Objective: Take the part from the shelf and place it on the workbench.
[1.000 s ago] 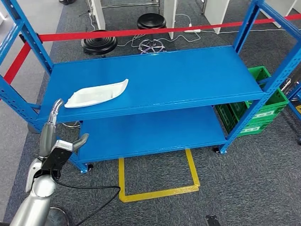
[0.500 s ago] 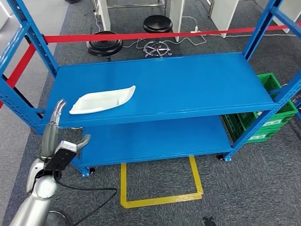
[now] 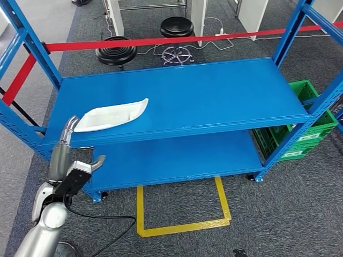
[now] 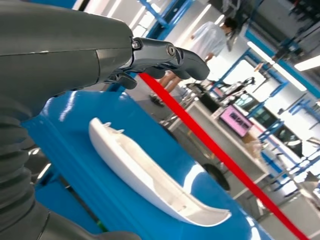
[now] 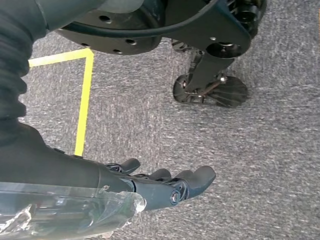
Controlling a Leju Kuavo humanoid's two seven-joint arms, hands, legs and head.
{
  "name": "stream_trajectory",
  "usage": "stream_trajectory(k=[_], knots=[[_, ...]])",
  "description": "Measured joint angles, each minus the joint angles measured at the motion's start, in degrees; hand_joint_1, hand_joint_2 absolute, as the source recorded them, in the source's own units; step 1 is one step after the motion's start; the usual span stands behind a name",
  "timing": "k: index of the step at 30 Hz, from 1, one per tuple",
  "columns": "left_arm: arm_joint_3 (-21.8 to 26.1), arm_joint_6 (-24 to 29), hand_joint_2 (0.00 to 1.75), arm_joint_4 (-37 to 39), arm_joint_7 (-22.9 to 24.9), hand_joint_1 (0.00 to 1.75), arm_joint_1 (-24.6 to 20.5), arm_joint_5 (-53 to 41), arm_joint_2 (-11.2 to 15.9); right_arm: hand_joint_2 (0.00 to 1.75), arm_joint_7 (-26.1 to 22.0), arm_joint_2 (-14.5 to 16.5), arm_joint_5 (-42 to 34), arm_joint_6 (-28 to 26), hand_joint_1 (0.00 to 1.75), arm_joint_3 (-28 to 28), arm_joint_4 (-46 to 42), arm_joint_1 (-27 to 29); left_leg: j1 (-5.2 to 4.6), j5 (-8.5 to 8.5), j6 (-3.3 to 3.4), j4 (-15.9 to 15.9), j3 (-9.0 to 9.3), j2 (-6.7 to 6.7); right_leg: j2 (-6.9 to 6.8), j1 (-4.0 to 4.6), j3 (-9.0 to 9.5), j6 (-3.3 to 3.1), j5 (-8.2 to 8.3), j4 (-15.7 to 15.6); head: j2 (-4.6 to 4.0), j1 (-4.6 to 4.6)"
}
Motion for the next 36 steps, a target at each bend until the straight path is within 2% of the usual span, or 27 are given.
stream_trajectory(k=[6,10,15,17,18,19,21,22,23,24,26,27,28,29,31,33,34,36], knots=[[0.0,-2.0,1.75,0.7,5.5,0.0,-0.4,-3.3,0.6,1.75,1.1,0.0,0.8,0.0,0.0,0.0,0.1,0.6,-0.14,0.07,0.04,0.1,0.01,0.0,-0.01,-0.16,0.07,0.18,0.19,0.0,0.0,0.01],[0.0,-2.3,1.75,1.6,6.9,0.0,-1.1,-4.0,1.0,1.75,1.4,0.1,1.1,-0.1,0.0,0.0,0.1,0.7,-0.26,0.05,0.14,0.2,-0.02,0.0,0.0,-0.31,0.09,0.32,0.28,-0.1,0.0,0.0],[0.0,-2.3,1.75,2.3,7.1,0.0,-1.6,-4.3,1.5,1.75,1.5,0.3,1.3,-0.2,0.0,0.0,0.2,0.6,-0.57,0.07,0.98,0.5,-0.24,-0.01,0.04,-0.61,0.17,0.97,0.63,-0.5,0.0,-0.05],[0.0,-2.3,1.75,2.4,7.1,0.0,-1.8,-4.4,1.6,1.75,1.5,0.4,1.3,-0.2,0.0,0.0,0.2,0.6,-0.31,0.6,1.32,-0.6,0.27,0.06,-0.01,-0.47,0.22,1.35,0.6,-0.8,0.0,-0.01],[0.0,-2.3,1.75,2.4,7.1,0.0,-1.9,-4.4,1.6,1.75,1.5,0.4,1.3,-0.2,0.0,0.0,0.2,0.6,-0.08,0.88,1.46,-1.2,0.62,0.12,-0.08,-0.39,-0.22,1.55,0.03,0.0,0.0,0.12],[0.0,-2.2,1.75,2.5,7.1,0.0,-1.9,-4.4,1.6,1.75,1.5,0.4,1.3,-0.3,0.0,0.0,0.2,0.6,0.17,1.12,1.52,-1.7,0.99,0.18,-0.18,-0.34,-1.32,1.74,-1.09,2.1,0.0,0.28],[0.0,-2.0,1.75,2.7,7.0,0.0,-1.9,-4.3,1.6,1.75,1.4,0.4,1.3,-0.3,0.0,0.0,0.2,0.6,0.35,1.13,1.57,-1.8,1.19,0.25,-0.42,-0.45,-5.21,2.07,-4.06,9.5,0.0,0.52],[0.0,-1.9,1.75,2.8,7.0,0.0,-1.9,-4.3,1.6,1.75,1.4,0.4,1.3,-0.3,0.0,0.0,0.2,0.5,0.37,1.05,1.54,-1.7,1.25,0.26,-0.51,-0.5,-7.01,2.2,-4.86,12.8,0.0,0.55],[0.0,-1.8,1.75,2.9,7.0,0.0,-1.8,-4.3,1.6,1.75,1.4,0.4,1.3,-0.3,0.0,0.0,0.2,0.5,0.4,0.91,1.47,-1.7,1.37,0.27,-0.57,-0.54,-7.9,2.28,-4.65,14.2,0.0,0.52],[0.0,-1.7,1.75,3.0,7.0,0.0,-1.7,-4.3,1.6,1.75,1.3,0.4,1.3,-0.3,0.0,0.0,0.2,0.4,0.48,0.69,1.35,-1.6,1.56,0.24,-0.6,-0.57,-7.56,2.36,-3.37,13.3,0.0,0.54],[0.0,-1.6,1.75,3.1,7.0,0.0,-1.7,-4.3,1.6,1.75,1.4,0.4,1.4,-0.4,0.0,0.0,0.2,0.5,0.72,-0.03,0.78,-1.4,2.15,0.11,-0.56,-0.63,-4.09,2.56,0.23,6.4,0.0,0.54],[0.0,-1.6,1.75,3.2,7.0,0.0,-1.7,-4.3,1.6,1.75,1.5,0.5,1.4,-0.4,0.0,0.0,0.3,0.5,0.73,-0.49,0.37,-1.0,2.25,0.02,-0.48,-0.66,-2.2,2.58,1.18,3.0,0.0,0.69],[0.1,-1.5,1.75,3.2,6.9,0.0,-1.7,-4.3,1.6,1.75,1.5,0.6,1.4,-0.4,0.0,0.0,0.3,0.5,0.68,-0.85,0.03,-0.8,2.23,-0.04,-0.33,-0.67,-0.99,2.26,1.41,0.9,0.0,0.75],[0.1,-1.5,1.75,3.2,6.9,0.0,-1.8,-4.3,1.7,1.75,1.5,0.7,1.5,-0.4,0.0,0.0,0.3,0.5,0.57,-1.1,-0.23,-0.6,2.13,-0.07,-0.17,-0.64,-0.48,1.81,0.96,0.2,0.0,0.62],[0.1,-1.4,1.75,3.2,6.9,0.0,-1.8,-4.3,1.7,1.75,1.6,0.8,1.5,-0.4,0.0,0.0,0.4,0.6,0.56,-1.39,-0.51,-0.5,2.05,-0.1,0.0,-0.56,-0.47,0.54,0.45,0.3,0.0,0.29],[0.1,-1.4,1.75,3.2,6.9,0.0,-1.9,-4.3,1.6,1.75,1.6,0.8,1.6,-0.4,0.0,0.0,0.4,0.6,0.69,-2.42,-0.93,0.7,1.76,0.03,-0.02,-0.55,-0.17,-0.26,0.02,0.3,0.0,0.05],[0.1,-1.4,1.75,3.2,6.9,0.0,-2.0,-4.3,1.7,1.75,1.6,0.8,1.6,-0.5,0.0,0.0,0.4,0.6,0.73,-3.59,-1.17,2.9,0.69,0.12,-0.06,-0.6,0.04,-0.58,-0.14,0.3,0.0,-0.04],[0.1,-1.4,1.75,3.2,6.8,0.0,-2.0,-4.3,1.7,1.75,1.6,0.8,1.6,-0.5,0.0,0.0,0.5,0.5,0.73,-6.5,-1.43,10.3,-3.68,0.28,-0.14,-0.56,0.3,-1.01,-0.44,0.3,0.0,-0.23]])
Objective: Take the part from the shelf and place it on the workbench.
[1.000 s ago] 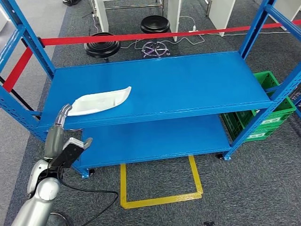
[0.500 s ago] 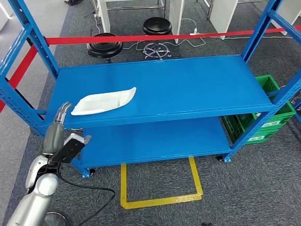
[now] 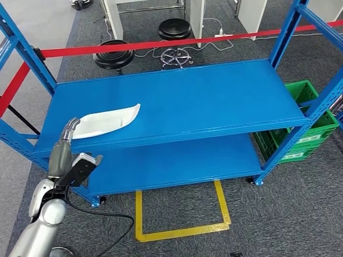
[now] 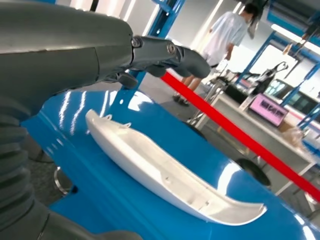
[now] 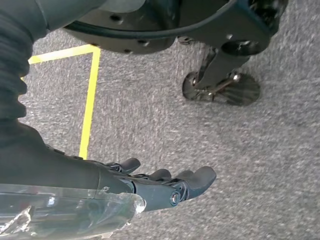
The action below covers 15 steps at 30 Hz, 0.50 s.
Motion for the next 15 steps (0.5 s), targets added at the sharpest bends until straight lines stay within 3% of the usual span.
stream_trajectory(k=[1,2,3,4,6,7,9,12,13,15], knots=[[0.0,0.0,1.75,0.0,0.0,0.0,0.1,0.0,0.0,1.75,0.0,0.0,0.0,0.0,0.0,0.0,0.0,0.0,0.01,-0.91,-0.01,3.6,-2.43,0.0,-0.02,0.03,0.09,-0.11,-0.15,0.0,0.0,0.0],[0.0,0.0,1.75,0.1,0.0,0.0,0.3,0.0,0.0,1.75,0.0,0.0,0.0,0.0,0.0,0.0,0.0,0.1,0.0,-0.72,0.07,5.7,-4.18,0.0,-0.03,0.06,0.26,-0.17,-0.32,0.0,0.0,-0.02],[0.0,0.0,1.75,0.1,0.0,0.0,0.4,0.0,0.0,1.75,0.0,0.0,0.0,0.0,0.0,0.0,0.0,0.1,-0.02,0.63,0.23,5.7,-4.9,0.0,-0.01,0.09,0.51,-0.19,-0.5,0.0,0.0,-0.01],[0.0,0.0,1.75,0.1,0.0,0.0,0.5,0.0,0.0,1.75,0.0,0.0,0.0,0.0,0.0,0.0,0.0,0.1,-0.04,2.98,0.45,3.6,-4.52,0.01,0.02,0.1,0.84,-0.13,-0.69,0.0,0.0,-0.01],[0.0,0.0,1.75,0.1,0.0,0.0,0.5,0.0,0.0,1.75,0.0,0.0,0.0,0.0,0.0,0.0,0.0,0.1,-0.15,7.89,0.93,-3.6,-2.0,0.08,0.11,0.22,1.47,0.18,-1.12,0.1,0.0,-0.01],[0.0,0.0,1.75,0.1,0.0,0.0,0.5,0.0,0.0,1.75,0.0,0.0,0.0,0.0,0.0,0.0,0.0,0.0,-0.21,9.09,1.04,-6.4,-0.91,0.12,0.17,0.33,1.6,0.42,-1.33,0.1,0.0,0.02],[0.0,0.1,1.75,0.1,0.0,0.0,0.5,0.0,0.0,1.75,0.0,0.0,0.0,-0.1,0.0,0.0,0.0,0.0,-0.41,9.31,1.12,-8.8,-0.1,0.08,0.19,0.43,1.62,1.04,-1.51,0.0,0.0,0.08],[0.0,0.1,1.75,0.1,0.0,0.0,0.7,0.0,0.0,1.75,0.0,0.0,0.0,-0.1,0.0,0.0,0.0,0.1,-0.25,9.35,1.79,-9.4,0.21,-0.06,-0.02,0.28,1.31,2.08,-2.06,0.5,0.0,0.2],[0.0,0.1,1.75,0.1,0.0,0.0,0.7,0.0,0.0,1.75,0.0,0.0,0.0,-0.2,0.0,0.0,0.0,0.1,-0.14,9.36,2.07,-9.5,0.44,-0.03,-0.11,0.29,0.4,2.38,-3.05,2.3,0.0,0.33],[0.0,0.1,1.75,0.1,0.0,0.0,0.7,0.0,0.0,1.75,0.0,0.0,0.0,-0.2,0.0,0.0,0.0,0.0,-0.15,9.17,2.47,-9.6,0.72,0.06,-0.27,0.29,-3.32,2.77,-6.16,9.5,0.0,0.59]])
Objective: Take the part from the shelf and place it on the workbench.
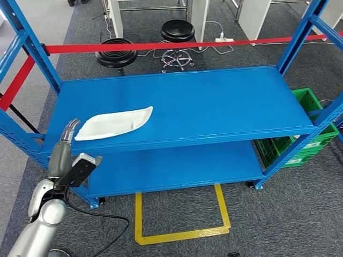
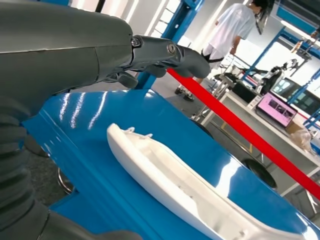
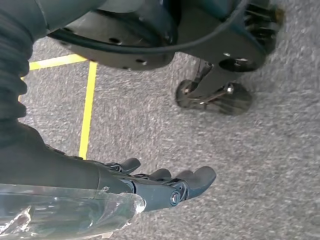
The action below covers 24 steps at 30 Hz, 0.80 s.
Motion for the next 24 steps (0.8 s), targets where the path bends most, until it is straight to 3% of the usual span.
stream_trajectory(k=[2,3,5,7,8,12,14,16,17,18,19,21,22,24], knots=[[0.0,0.0,1.75,0.0,0.0,0.0,0.1,0.0,0.0,1.75,-0.1,0.0,0.0,0.0,0.0,0.0,0.0,-0.1,-0.11,-0.22,0.23,0.0,0.19,0.02,-0.04,-0.01,-3.58,0.12,-1.61,6.2,0.0,0.01],[0.0,0.0,1.75,0.0,0.0,0.0,0.2,0.0,0.0,1.75,-0.1,0.0,0.0,0.0,0.0,0.0,0.0,-0.2,-0.15,-0.38,0.28,0.0,0.38,-0.01,-0.05,0.0,-3.97,0.09,-0.82,6.4,0.0,0.04],[0.0,0.0,1.75,0.0,0.0,0.0,0.3,0.0,-0.1,1.75,0.0,0.0,0.1,-0.1,0.0,0.0,0.0,-0.3,-0.17,-0.86,0.16,0.0,1.07,-0.14,-0.05,0.0,-1.35,-0.12,3.4,0.2,0.0,0.04],[0.0,0.0,1.75,0.0,0.0,0.0,0.3,0.0,-0.1,1.75,0.1,0.0,0.1,-0.2,0.0,0.0,0.0,-0.1,-0.38,-1.37,-0.26,0.2,1.52,-0.33,-0.01,0.02,2.31,-0.5,6.25,-7.0,0.0,0.02],[0.1,0.0,1.75,0.0,0.0,0.0,0.3,0.0,-0.1,1.75,0.1,0.0,0.1,-0.2,0.0,0.0,0.0,-0.1,-0.48,-1.48,-0.53,0.2,1.53,-0.4,0.03,0.05,3.26,-0.74,6.61,-8.9,0.0,-0.06],[0.1,0.1,1.75,-0.1,0.0,0.0,0.3,0.0,-0.2,1.75,0.2,0.0,0.1,-0.3,0.0,0.0,0.0,0.1,-0.47,-2.06,-1.69,0.5,1.39,-0.39,0.12,-0.03,3.81,-2.12,6.3,-9.9,0.0,-0.43],[0.1,0.0,1.75,-0.1,0.0,0.0,0.2,0.0,-0.2,1.75,0.2,0.0,0.1,-0.4,0.0,0.0,0.0,0.0,-0.34,-4.37,-2.35,4.5,-0.5,-0.24,0.09,-0.28,4.14,-2.62,6.28,-10.2,0.0,-0.79],[0.1,-0.7,1.75,-0.1,0.1,0.0,0.3,-0.1,-0.2,1.75,0.3,0.0,0.2,-0.5,0.0,0.0,0.0,0.0,-0.15,-7.4,-2.79,11.9,-4.64,-0.15,0.05,-0.31,4.19,-2.82,6.16,-10.2,0.0,-1.01],[0.1,-1.4,1.75,-0.1,0.1,0.0,0.4,-0.1,-0.1,1.75,0.3,0.0,0.2,-0.6,0.0,0.0,0.0,0.0,-0.05,-8.01,-2.92,14.7,-6.38,-0.13,0.03,-0.31,4.22,-2.86,6.12,-10.2,0.0,-1.01],[0.0,-2.2,1.75,-0.1,0.2,0.0,0.6,-0.2,0.0,1.75,0.3,0.0,0.3,-0.6,0.0,0.0,0.0,0.0,0.04,-7.58,-3.0,15.8,-7.32,-0.11,0.03,-0.32,4.25,-2.86,6.07,-10.2,0.0,-1.01],[0.0,-3.1,1.75,-0.1,0.4,0.0,0.6,-0.4,0.1,1.75,0.4,0.0,0.3,-0.6,0.0,0.0,0.0,0.1,0.12,-6.04,-3.04,14.7,-7.11,-0.08,0.05,-0.35,4.34,-2.81,6.02,-10.2,0.0,-1.01],[-0.2,-5.0,1.75,-0.1,1.6,0.0,0.6,-1.0,0.5,1.75,0.4,0.0,0.3,-0.6,0.0,0.0,0.0,0.0,0.28,-1.64,-3.07,7.7,-4.04,0.07,0.15,-0.41,4.62,-2.49,5.84,-10.2,0.0,-1.02],[-0.4,-6.0,1.75,-0.1,2.5,0.0,0.4,-1.6,0.6,1.75,0.3,0.0,0.2,-0.6,0.0,-0.1,0.0,0.0,0.3,-0.24,-2.96,4.1,-2.36,0.08,0.2,-0.35,4.69,-2.21,5.72,-10.1,0.0,-1.06],[-0.8,-7.8,1.75,-0.1,5.1,0.0,-0.2,-3.2,0.9,1.75,0.1,0.0,0.0,-0.5,0.0,-0.1,0.0,-0.1,0.3,0.62,-2.57,0.4,-0.72,0.02,0.25,-0.12,4.6,-1.81,5.56,-10.1,0.0,-1.01]])
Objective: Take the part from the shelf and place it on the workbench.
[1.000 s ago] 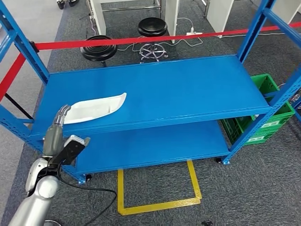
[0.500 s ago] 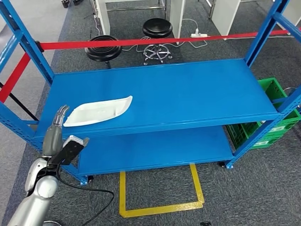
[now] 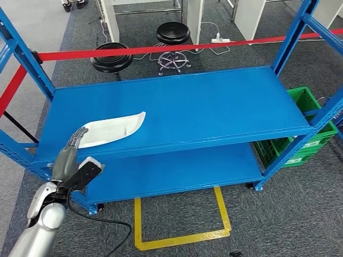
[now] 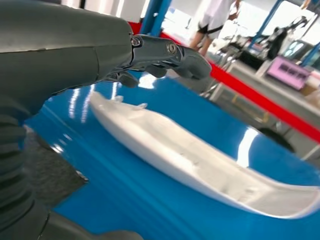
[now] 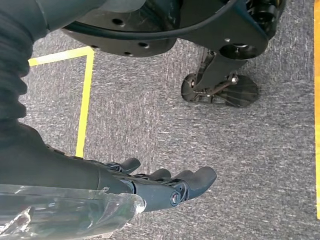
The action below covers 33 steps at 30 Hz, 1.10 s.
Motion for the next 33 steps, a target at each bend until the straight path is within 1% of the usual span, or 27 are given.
stream_trajectory(k=[1,3,4,5,8,10,14,18,23,30,33], knots=[[-0.2,-0.7,1.75,0.0,1.3,0.0,-0.4,-0.8,0.2,1.75,-0.1,0.0,-0.1,0.0,0.0,0.0,0.0,-0.1,-0.03,-0.06,0.21,-0.3,0.06,-0.13,-0.02,0.09,-0.18,-0.3,-0.08,0.0,0.0,0.07],[-0.6,-2.0,1.75,0.0,3.4,0.0,-1.5,-2.1,0.5,1.75,-0.2,0.0,-0.1,0.1,0.0,-0.1,0.0,-0.5,-0.08,0.04,0.39,-0.4,0.04,-0.19,-0.1,0.12,-0.34,-1.15,-0.13,-0.2,0.0,0.16],[-0.7,-2.6,1.75,0.0,4.2,0.0,-2.2,-2.5,0.7,1.75,-0.1,0.0,-0.1,0.1,0.0,-0.1,0.0,-0.8,-0.15,0.02,0.52,-0.4,0.05,-0.22,-0.12,0.1,-0.29,-1.26,-0.01,-0.4,0.0,0.19],[-0.9,-3.0,1.75,0.1,4.7,0.0,-2.9,-2.8,0.9,1.75,0.0,0.0,0.0,0.1,0.0,-0.1,0.0,-1.0,-0.22,0.01,0.72,-0.4,0.06,-0.24,-0.13,0.07,-0.17,-0.94,0.18,-0.7,0.0,0.18],[-1.5,-4.0,1.75,0.4,5.6,0.0,-4.7,-3.5,1.4,1.75,0.1,0.1,0.2,0.2,0.0,-0.1,0.0,-1.2,-0.3,0.08,1.14,-0.3,0.01,-0.26,-0.14,-0.03,0.39,0.31,0.66,-1.2,0.0,0.18],[-2.0,-4.6,1.75,1.0,6.0,0.0,-6.0,-3.9,1.6,1.75,0.3,0.1,0.5,0.4,0.0,-0.1,0.0,-1.2,-0.32,0.13,1.22,-0.3,-0.06,-0.26,-0.12,-0.06,0.65,0.66,0.83,-1.4,0.0,0.18],[-2.9,-5.6,1.75,2.4,6.5,0.0,-9.0,-4.1,2.0,1.75,0.5,0.1,1.1,0.6,0.0,-0.1,0.0,-1.5,-0.35,0.13,1.27,-0.3,-0.08,-0.25,-0.09,-0.09,0.62,1.05,0.9,-1.4,0.0,0.15],[-3.6,-6.3,1.75,3.5,6.8,0.0,-11.0,-4.4,2.3,1.75,0.7,0.1,1.4,0.6,0.0,-0.1,0.0,-1.7,-0.31,0.19,1.29,-0.3,-0.07,-0.24,-0.07,-0.06,0.51,1.11,0.9,-1.4,0.0,0.14],[-4.9,-9.9,1.75,6.1,7.9,0.0,-14.2,-4.5,2.6,1.75,0.9,0.1,2.0,0.8,0.0,-0.1,-0.1,-1.9,-0.23,0.3,1.28,-0.3,-0.07,-0.24,-0.06,0.01,0.44,1.08,0.91,-1.3,0.0,0.13],[-5.3,-11.3,1.75,7.1,8.1,0.0,-15.3,-4.2,2.7,1.75,1.0,0.1,2.1,0.8,0.0,-0.1,-0.1,-2.0,-0.22,0.35,1.24,-0.4,-0.07,-0.24,-0.06,0.01,0.42,1.07,0.92,-1.3,0.0,0.14],[-7.3,-16.1,1.75,10.6,8.5,0.0,-18.6,-2.2,3.7,1.75,1.3,0.1,2.3,0.9,0.0,-0.1,-0.1,-2.0,-0.21,0.41,1.2,-0.4,-0.08,-0.24,-0.05,0.02,0.39,1.05,0.93,-1.2,0.0,0.15]])
